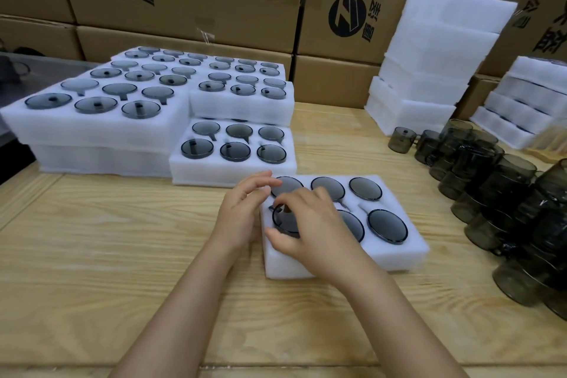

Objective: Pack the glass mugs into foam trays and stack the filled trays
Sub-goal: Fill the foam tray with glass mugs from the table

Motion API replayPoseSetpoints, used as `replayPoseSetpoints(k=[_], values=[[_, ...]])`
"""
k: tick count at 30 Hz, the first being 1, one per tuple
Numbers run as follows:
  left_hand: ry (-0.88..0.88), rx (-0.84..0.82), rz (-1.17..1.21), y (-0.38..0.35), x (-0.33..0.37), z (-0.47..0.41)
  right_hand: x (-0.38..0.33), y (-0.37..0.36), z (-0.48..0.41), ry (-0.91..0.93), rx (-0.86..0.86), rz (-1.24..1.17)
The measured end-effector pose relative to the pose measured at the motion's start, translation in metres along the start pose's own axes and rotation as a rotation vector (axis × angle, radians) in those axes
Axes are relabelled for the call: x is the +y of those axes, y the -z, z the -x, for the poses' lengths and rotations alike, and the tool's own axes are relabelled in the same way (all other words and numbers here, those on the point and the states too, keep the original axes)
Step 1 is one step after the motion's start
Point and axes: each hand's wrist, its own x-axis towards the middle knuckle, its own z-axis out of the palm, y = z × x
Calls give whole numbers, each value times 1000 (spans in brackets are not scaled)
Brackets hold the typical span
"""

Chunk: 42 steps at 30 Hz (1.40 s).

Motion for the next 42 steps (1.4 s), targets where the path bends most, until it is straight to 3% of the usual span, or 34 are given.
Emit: replayPoseSetpoints(k=[3, 5, 7, 9, 13, 16, 19, 23, 27, 31, 36, 39, 42], values=[[-41, 44, 6, -2, -2, 0, 1, 4, 4, -13, -95, -21], [-109, 37, -55, -5, -1, 3, 4, 15, 2, -113, -135, -282], [-214, -21, -188, -8, 0, 6, 9, 22, -8, -215, 2, -513], [-259, -91, -346, -12, -1, 8, 13, 22, -22, -283, 108, -372], [-130, -187, -455, -12, -7, 8, 14, -1, -30, -371, -162, 133], [-88, -253, -591, -11, -8, 6, 17, -9, -27, -333, -251, 327], [-83, -248, -561, -12, -10, 6, 17, -8, -30, -328, -277, 353], [8, -134, -291, -14, -8, 17, 20, -9, -29, -362, -251, 196], [112, -223, -81, -8, -5, 19, 23, -12, -31, -368, -246, 194], [122, -301, -92, -3, -1, 20, 20, -12, -29, -363, -244, 243], [120, -277, -86, -1, 0, 20, 15, -5, -26, -365, -242, 201], [137, -282, -68, 1, -3, 20, 32, 11, -13, -365, -104, 304], [169, -278, -33, 2, -7, 18, 73, 34, 7, -580, -23, 311]])
